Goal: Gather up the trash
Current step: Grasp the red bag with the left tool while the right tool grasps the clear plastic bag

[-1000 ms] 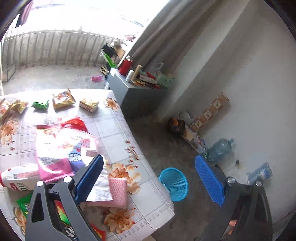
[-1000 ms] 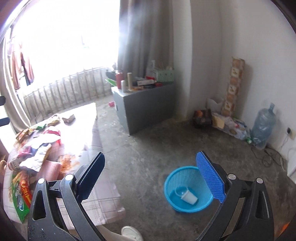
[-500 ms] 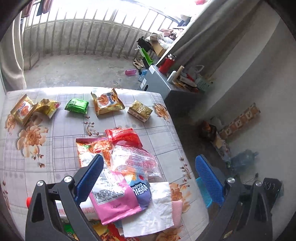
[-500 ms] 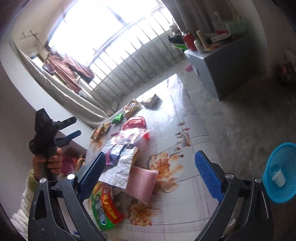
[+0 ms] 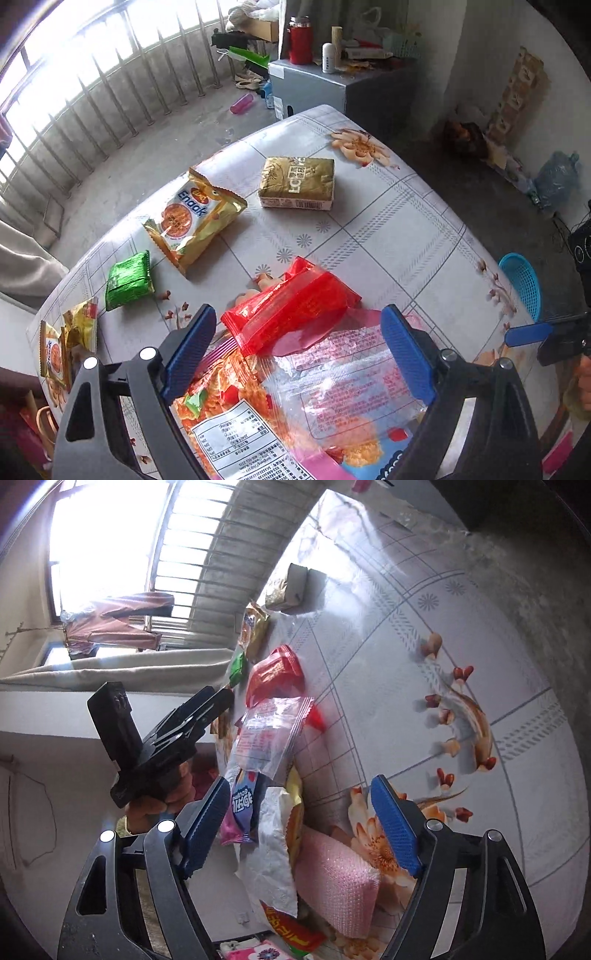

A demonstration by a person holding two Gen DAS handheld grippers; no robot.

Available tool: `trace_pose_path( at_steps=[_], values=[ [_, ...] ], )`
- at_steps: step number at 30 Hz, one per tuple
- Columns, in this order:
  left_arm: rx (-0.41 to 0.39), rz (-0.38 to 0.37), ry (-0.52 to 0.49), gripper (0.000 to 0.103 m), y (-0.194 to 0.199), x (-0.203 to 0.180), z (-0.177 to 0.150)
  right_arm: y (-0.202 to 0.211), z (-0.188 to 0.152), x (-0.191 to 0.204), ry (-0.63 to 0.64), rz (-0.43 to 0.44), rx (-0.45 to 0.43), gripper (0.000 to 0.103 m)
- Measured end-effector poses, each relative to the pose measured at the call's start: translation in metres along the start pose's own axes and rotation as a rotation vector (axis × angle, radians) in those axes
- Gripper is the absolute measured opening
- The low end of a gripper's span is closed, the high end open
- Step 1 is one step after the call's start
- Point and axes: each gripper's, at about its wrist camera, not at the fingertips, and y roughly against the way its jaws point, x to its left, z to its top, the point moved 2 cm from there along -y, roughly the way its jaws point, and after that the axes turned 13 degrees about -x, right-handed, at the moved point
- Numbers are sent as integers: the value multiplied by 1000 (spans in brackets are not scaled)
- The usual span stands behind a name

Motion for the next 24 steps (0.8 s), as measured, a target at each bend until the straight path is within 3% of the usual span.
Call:
trace_pose_path(
  at_steps=[3, 5, 10, 19, 24],
  values=[
    [33, 13, -70, 88, -20, -6, -1, -14, 6, -7, -52, 6, 38, 71],
    [45, 22, -96, 83, -30, -6, -2, -21, 9, -10, -75, 4, 57, 69],
    [71, 16, -81, 55, -41, 0, -2, -33, 13, -6, -94, 32, 92, 68],
    [50, -18, -1, 22, -41, 15, 2, -46, 17, 5, -137, 56, 121, 66],
    [31, -26, 49, 1, -39, 24, 4, -59, 23, 4, -165, 41, 114, 54]
  ],
)
